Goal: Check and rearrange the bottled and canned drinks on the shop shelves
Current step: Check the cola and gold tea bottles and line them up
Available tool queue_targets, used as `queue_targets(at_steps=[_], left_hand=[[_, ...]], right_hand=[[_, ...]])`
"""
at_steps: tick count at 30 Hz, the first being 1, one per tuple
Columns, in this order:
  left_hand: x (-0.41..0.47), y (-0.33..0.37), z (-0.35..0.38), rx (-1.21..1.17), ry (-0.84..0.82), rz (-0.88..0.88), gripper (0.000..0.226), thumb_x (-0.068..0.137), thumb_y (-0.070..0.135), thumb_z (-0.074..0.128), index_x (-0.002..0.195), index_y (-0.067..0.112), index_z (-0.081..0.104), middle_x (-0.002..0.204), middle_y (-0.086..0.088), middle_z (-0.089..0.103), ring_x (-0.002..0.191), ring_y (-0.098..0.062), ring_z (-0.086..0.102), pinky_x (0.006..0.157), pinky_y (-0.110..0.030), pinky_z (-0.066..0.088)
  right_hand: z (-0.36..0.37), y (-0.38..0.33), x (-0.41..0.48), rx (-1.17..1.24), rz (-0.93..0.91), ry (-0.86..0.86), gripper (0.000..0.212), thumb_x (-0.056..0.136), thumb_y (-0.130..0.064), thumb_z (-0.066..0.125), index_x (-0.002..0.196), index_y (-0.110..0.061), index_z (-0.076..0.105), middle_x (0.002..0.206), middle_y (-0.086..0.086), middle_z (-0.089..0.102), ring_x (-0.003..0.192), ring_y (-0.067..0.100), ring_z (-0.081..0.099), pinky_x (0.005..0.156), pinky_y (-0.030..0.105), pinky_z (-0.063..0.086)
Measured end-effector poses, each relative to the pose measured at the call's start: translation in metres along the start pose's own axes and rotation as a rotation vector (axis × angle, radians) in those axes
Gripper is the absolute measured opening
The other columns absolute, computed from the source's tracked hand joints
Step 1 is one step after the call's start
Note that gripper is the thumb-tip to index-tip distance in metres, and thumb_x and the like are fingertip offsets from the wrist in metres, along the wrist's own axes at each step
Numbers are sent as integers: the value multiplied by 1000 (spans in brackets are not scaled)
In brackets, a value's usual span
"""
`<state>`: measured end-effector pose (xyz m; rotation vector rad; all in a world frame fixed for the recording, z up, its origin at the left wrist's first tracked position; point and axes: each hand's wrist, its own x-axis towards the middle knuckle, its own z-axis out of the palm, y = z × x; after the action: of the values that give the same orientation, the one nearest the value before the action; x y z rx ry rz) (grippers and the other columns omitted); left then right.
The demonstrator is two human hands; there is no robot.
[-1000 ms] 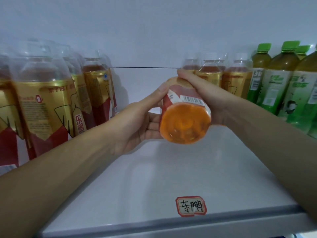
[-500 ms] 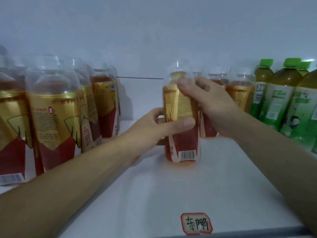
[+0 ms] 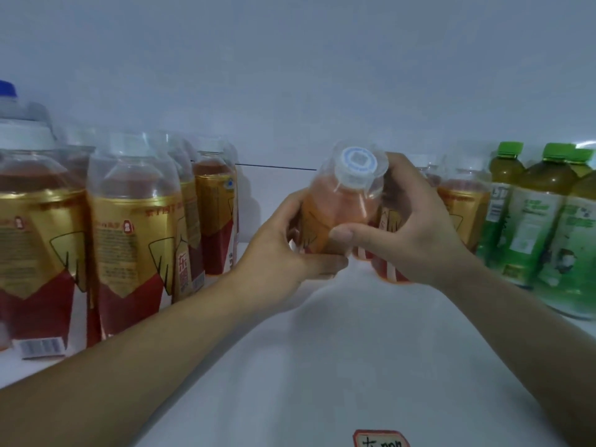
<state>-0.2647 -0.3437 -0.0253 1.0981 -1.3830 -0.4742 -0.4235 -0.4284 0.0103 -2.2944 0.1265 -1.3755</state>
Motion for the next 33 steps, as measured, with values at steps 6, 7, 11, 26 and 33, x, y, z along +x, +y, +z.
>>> queue_targets(at_steps=[6, 7, 11, 26, 33], left_hand=[[-3, 5, 3, 174, -35, -87, 65, 79, 13, 83, 123, 43, 46, 110, 20, 63, 91, 19, 58, 69, -1, 45], [-4, 10, 1, 235, -49, -88, 71, 80, 17, 82, 130, 45, 40, 117, 20, 60, 97, 22, 55, 74, -1, 44], [-8, 41, -16, 693, -45, -45, 89, 88, 43, 71, 157, 34, 15, 157, 11, 34, 142, -8, 35, 113, -33, 37], [-17, 98, -85, 1730, 212, 406, 31, 95, 33, 41, 92, 23, 70, 80, 5, 67, 70, -14, 49, 75, -31, 34], [-18, 97, -85, 1693, 226, 384, 33, 97, 36, 34, 95, 27, 66, 80, 8, 65, 72, -12, 48, 76, -30, 30]], right_hand=[[4, 5, 1, 115, 248, 28, 39, 71, -39, 79, 105, -33, 58, 97, -23, 73, 92, -1, 70, 72, 16, 55], [4, 4, 3, 133, 298, 30, 44, 70, -45, 77, 109, -32, 61, 105, -17, 74, 100, 3, 70, 78, 22, 58], [0, 7, 7, 117, 501, -97, 64, 75, -51, 76, 132, -31, 56, 127, -14, 67, 119, 7, 63, 98, 30, 55], [65, 23, 49, -251, 738, -280, 28, 79, -40, 78, 98, -26, 64, 96, -3, 73, 89, 15, 71, 87, 35, 60], [118, 65, 79, -323, 703, -177, 54, 74, -40, 81, 116, -14, 59, 107, 7, 69, 94, 24, 68, 83, 39, 58]])
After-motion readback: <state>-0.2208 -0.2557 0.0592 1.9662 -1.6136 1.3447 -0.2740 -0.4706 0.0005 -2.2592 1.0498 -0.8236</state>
